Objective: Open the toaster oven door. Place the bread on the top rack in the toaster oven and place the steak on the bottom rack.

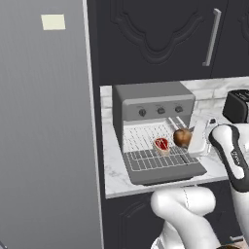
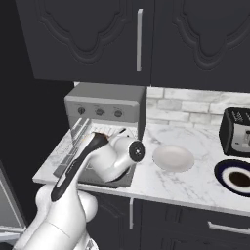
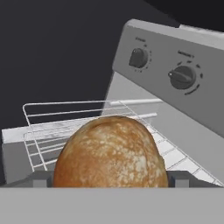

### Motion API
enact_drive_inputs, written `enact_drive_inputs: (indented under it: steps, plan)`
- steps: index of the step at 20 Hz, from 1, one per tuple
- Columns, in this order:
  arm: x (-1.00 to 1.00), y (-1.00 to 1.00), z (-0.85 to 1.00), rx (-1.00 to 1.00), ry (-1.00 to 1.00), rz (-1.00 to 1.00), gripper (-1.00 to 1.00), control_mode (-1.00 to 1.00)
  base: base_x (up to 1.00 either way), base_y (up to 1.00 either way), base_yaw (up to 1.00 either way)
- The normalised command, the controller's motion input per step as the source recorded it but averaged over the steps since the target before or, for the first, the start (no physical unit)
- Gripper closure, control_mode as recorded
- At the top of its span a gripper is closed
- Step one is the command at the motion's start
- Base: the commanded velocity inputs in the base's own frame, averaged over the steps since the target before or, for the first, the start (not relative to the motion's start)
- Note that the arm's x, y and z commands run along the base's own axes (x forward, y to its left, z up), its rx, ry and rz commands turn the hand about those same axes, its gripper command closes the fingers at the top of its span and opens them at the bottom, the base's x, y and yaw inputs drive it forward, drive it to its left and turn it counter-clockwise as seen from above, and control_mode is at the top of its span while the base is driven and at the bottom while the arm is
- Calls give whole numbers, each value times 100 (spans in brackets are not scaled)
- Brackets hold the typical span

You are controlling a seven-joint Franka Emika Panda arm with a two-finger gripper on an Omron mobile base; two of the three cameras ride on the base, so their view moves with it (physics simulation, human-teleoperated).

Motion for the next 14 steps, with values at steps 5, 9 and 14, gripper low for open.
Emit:
enact_drive_inputs:
  steps: [5, 9, 14]
  plan:
    - [64, 11, -10, 0, 0, 0, 100, -100, 0, 0, 0]
    - [61, 6, -10, 0, 0, 0, 100, -100, 0, 0, 0]
    - [42, 0, -16, 0, 0, 0, 100, -100, 0, 0, 0]
